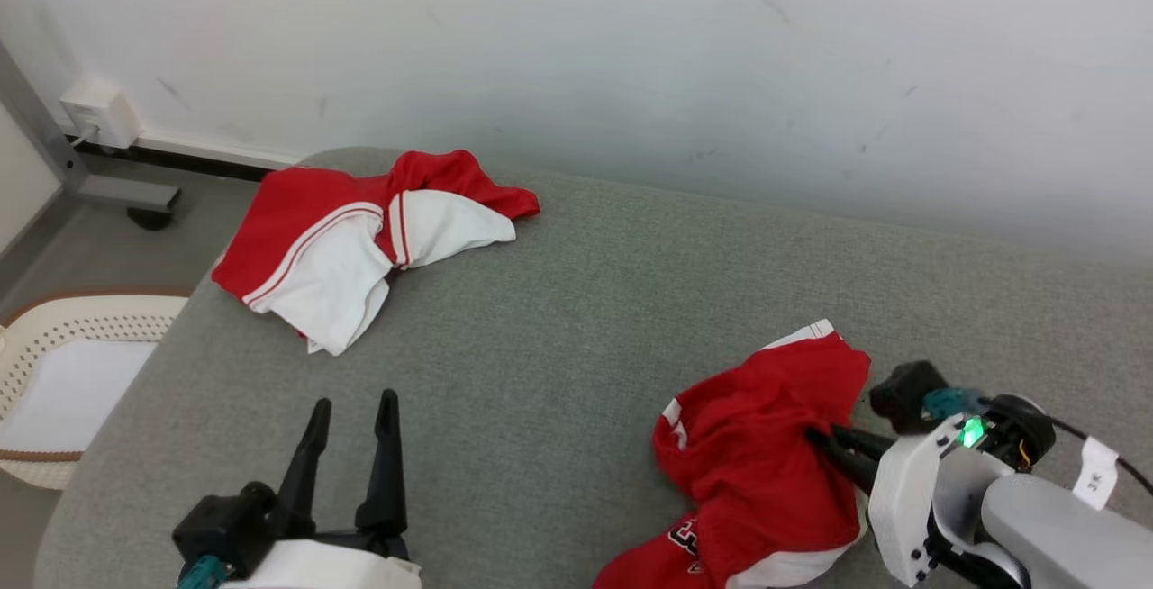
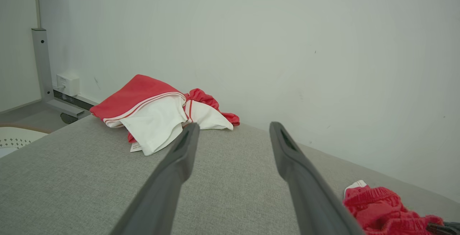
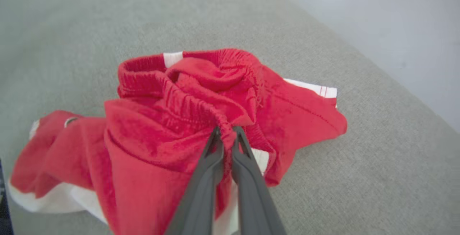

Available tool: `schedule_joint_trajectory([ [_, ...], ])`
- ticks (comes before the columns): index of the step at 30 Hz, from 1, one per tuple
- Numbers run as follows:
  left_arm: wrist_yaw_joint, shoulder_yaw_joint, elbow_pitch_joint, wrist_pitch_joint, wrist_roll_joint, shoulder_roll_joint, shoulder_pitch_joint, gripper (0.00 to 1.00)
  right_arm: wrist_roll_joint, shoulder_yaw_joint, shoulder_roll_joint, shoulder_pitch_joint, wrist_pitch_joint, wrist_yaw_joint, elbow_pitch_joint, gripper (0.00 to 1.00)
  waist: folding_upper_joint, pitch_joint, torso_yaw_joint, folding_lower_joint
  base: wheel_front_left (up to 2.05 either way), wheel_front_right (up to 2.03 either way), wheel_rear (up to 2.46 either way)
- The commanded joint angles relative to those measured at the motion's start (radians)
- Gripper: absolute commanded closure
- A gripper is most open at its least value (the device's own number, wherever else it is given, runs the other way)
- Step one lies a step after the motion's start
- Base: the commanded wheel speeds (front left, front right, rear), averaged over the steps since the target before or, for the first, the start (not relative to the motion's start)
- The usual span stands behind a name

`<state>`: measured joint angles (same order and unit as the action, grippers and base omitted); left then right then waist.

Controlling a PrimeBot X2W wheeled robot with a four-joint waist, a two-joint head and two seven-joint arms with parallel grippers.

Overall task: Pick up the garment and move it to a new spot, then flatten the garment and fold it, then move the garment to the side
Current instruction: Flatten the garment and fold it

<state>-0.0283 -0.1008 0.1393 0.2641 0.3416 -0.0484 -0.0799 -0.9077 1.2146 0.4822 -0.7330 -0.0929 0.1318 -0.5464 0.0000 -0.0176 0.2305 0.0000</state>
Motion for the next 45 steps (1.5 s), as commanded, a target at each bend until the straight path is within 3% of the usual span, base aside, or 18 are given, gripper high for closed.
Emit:
schedule_joint_trajectory([
  [1, 0.001, 0.008, -0.002, 0.0, -0.001, -0.004, 0.014, 0.0, -0.033, -0.025, 0.004, -0.011, 0.027, -0.002, -0.001, 0.94, 0.0, 0.01, -0.014, 0.0, 0.0, 0.0, 0.0],
  [6, -0.003, 0.008, -0.004, 0.0, -0.008, -0.004, 0.024, 0.0, -0.144, -0.124, 0.024, 0.01, 0.084, -0.002, -0.017, 0.88, 0.0, 0.024, -0.056, 0.0, 0.0, 0.0, 0.0],
  [11, -0.007, 0.006, -0.005, 0.0, -0.008, -0.004, 0.021, 0.0, -0.223, -0.186, 0.046, 0.066, 0.096, -0.002, -0.057, 1.0, 0.0, 0.02, -0.092, 0.0, 0.0, 0.0, 0.0],
  [14, -0.004, 0.007, -0.008, 0.0, -0.006, -0.004, 0.02, 0.0, -0.265, -0.224, 0.052, 0.106, 0.104, -0.002, -0.084, 1.0, 0.0, 0.011, -0.111, 0.0, 0.0, 0.0, 0.0],
  [23, -0.006, 0.003, -0.009, 0.0, -0.008, -0.004, 0.011, 0.0, -0.338, -0.332, 0.07, 0.219, 0.162, -0.002, -0.124, 1.0, 0.0, 0.0, -0.138, 0.0, 0.0, 0.0, 0.0],
  [30, -0.007, 0.006, -0.009, 0.0, -0.014, -0.004, 0.024, 0.0, -0.346, -0.398, 0.042, 0.318, 0.189, -0.002, -0.124, 0.98, 0.0, 0.013, -0.148, 0.0, 0.0, 0.0, 0.0],
  [31, -0.005, 0.005, -0.009, 0.0, -0.012, -0.004, 0.024, 0.0, -0.34, -0.403, 0.037, 0.324, 0.19, -0.002, -0.119, 0.65, 0.0, 0.014, -0.151, 0.0, 0.0, 0.0, 0.0],
  [32, -0.004, 0.003, -0.009, 0.0, -0.011, -0.004, 0.025, 0.0, -0.334, -0.406, 0.033, 0.331, 0.191, -0.002, -0.116, 0.48, 0.0, 0.016, -0.154, 0.0, 0.0, 0.0, 0.0],
  [33, -0.004, 0.001, -0.008, 0.0, -0.01, -0.004, 0.025, 0.0, -0.325, -0.409, 0.029, 0.338, 0.192, -0.002, -0.112, 0.0, 0.0, 0.017, -0.155, 0.0, 0.0, 0.0, 0.0],
  [45, -0.015, -0.002, -0.016, 0.0, -0.019, -0.004, 0.027, 0.0, -0.171, -0.54, 0.019, 0.375, 0.338, -0.002, 0.024, 0.0, 0.0, 0.031, -0.17, 0.0, 0.0, 0.0, 0.0],
])
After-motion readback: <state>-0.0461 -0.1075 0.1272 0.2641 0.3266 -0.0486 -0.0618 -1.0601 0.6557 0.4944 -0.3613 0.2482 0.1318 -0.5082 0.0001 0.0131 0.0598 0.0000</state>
